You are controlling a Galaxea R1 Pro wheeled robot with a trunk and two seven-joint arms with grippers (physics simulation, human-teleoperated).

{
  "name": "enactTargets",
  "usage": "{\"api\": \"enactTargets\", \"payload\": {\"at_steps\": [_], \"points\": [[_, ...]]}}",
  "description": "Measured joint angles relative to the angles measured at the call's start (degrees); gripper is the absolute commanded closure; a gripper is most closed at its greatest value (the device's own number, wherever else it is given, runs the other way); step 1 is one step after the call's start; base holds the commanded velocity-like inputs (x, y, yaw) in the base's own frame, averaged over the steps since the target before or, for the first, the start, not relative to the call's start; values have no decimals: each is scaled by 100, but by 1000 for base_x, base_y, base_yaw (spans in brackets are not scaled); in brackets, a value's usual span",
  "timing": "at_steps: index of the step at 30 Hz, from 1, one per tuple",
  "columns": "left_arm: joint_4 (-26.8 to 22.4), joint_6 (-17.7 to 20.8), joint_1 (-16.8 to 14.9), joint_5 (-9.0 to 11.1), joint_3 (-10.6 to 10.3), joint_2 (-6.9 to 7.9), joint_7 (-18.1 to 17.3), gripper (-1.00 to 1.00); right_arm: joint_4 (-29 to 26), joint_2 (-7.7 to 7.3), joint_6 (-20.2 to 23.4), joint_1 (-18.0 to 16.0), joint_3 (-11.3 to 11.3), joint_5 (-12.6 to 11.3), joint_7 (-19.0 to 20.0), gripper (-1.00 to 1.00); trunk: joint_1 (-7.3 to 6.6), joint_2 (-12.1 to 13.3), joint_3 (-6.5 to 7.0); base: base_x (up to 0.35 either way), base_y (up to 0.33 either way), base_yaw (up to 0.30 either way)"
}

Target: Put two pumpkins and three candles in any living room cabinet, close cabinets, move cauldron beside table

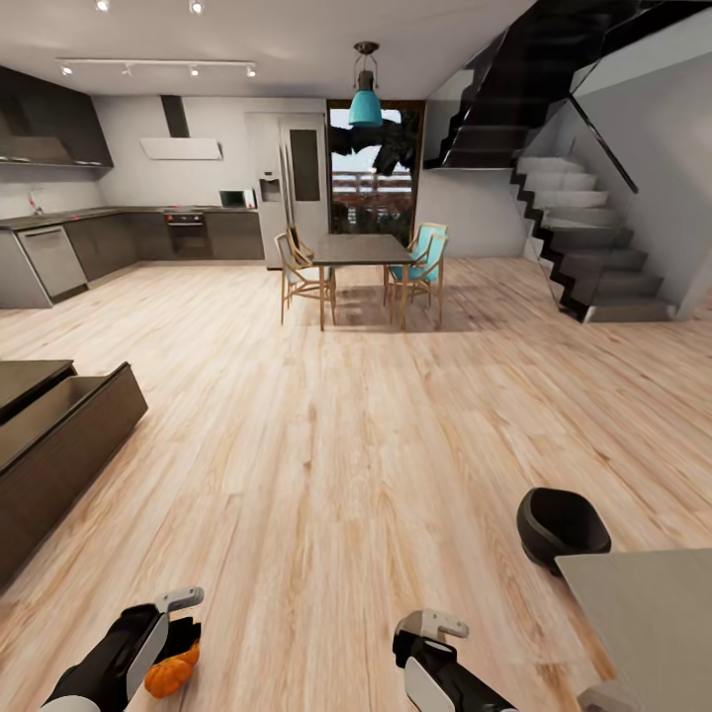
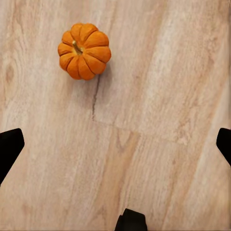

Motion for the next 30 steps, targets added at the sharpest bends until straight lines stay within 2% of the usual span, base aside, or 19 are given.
{"api": "enactTargets", "payload": {"at_steps": [22, 30], "points": [[0, 0, 0, 0, -4, 5, 0, -100, 0, 0, 0, 1, 7, -3, 0, 100, 0, 0, 0, 329, 0, 0], [0, 0, 0, 0, 1, 9, 0, -100, 0, 0, 0, 1, 144, -7, 0, 100, 0, 0, 0, 330, 0, 0]]}}
